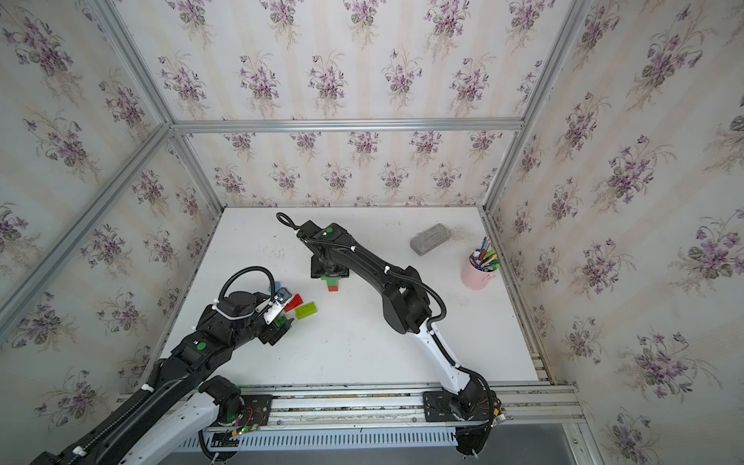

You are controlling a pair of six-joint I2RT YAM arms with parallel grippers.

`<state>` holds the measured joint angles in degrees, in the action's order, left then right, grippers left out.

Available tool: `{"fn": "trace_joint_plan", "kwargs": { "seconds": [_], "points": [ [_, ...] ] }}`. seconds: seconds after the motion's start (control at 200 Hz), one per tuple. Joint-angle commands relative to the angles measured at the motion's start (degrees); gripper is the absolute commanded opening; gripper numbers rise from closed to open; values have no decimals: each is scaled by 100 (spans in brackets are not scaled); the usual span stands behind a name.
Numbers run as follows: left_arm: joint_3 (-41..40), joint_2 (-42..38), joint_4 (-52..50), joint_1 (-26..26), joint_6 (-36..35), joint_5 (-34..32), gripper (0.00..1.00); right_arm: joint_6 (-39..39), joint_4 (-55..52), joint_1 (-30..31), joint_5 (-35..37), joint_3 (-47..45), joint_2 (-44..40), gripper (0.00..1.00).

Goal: Assemble a spoon with lego
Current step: Assemble the lego brick with the lego brick, then pick up the lego brick from the center of the board.

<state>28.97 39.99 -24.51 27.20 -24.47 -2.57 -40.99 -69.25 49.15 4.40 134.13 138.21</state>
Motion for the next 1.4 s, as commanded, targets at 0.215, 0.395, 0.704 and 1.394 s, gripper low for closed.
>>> {"fn": "trace_joint_plan", "kwargs": {
  "seconds": [0.215,0.395,0.704,1.394],
  "points": [
    [-8,-33,42,21,-29,-61,90,-45,-327,23,-81,210,-215,89],
    [20,-87,42,11,236,-120,92,203,-176,119,35,202,-586,90],
    [307,-295,66,-76,883,177,95,2133,820,-5,185,122,-1310,92],
    [1499,741,393,-2758,4239,2260,97,7884,6895,-329,-2862,-7318,-5142,91]
  ]
}}
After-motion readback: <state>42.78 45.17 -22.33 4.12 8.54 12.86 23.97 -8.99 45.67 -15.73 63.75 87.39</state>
